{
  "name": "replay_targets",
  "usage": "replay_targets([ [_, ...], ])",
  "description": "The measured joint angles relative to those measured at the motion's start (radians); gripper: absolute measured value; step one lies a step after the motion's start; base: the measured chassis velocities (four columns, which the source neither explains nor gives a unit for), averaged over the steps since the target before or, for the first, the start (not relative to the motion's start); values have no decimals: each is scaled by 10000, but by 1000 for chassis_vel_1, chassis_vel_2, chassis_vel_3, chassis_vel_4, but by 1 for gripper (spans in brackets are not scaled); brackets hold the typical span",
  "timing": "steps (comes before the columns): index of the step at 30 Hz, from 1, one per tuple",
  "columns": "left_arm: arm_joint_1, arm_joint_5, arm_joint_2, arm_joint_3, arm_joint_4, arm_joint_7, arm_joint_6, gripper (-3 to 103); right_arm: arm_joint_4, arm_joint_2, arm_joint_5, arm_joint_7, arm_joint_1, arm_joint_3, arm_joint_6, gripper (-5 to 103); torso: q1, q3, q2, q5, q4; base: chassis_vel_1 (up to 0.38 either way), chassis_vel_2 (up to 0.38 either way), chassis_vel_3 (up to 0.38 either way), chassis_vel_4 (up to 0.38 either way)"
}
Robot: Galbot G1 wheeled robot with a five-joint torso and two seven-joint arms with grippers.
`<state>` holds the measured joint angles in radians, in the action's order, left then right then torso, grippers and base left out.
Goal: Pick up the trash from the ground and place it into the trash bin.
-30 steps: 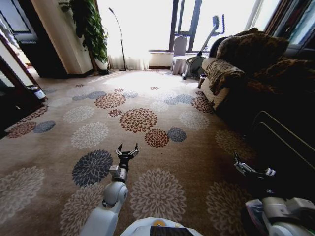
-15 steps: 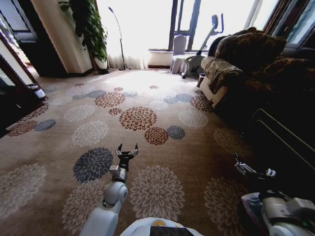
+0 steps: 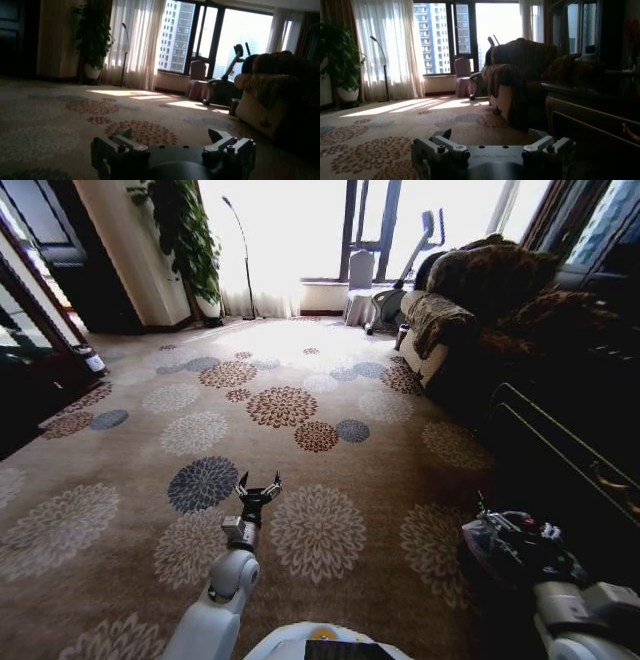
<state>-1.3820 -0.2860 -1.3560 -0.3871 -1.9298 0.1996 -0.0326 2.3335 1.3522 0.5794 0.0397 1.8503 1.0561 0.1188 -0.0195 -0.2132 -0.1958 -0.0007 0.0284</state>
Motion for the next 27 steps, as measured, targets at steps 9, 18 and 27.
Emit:
replay_targets([
  [9,0,0,0,-1,0,0,0,100,-4,0,2,3,1,4,-3,100,1,0,0,9,1,353,-378,-348,372],
  [18,-2,0,0,0,0,0,0,100,-3,-1,3,3,6,8,-4,100,5,4,-2,5,-1,231,-253,-241,241],
  [27,5,0,0,0,0,0,0,100,-4,-2,3,4,-1,7,-4,100,-7,-6,1,6,1,-18,20,14,-29],
])
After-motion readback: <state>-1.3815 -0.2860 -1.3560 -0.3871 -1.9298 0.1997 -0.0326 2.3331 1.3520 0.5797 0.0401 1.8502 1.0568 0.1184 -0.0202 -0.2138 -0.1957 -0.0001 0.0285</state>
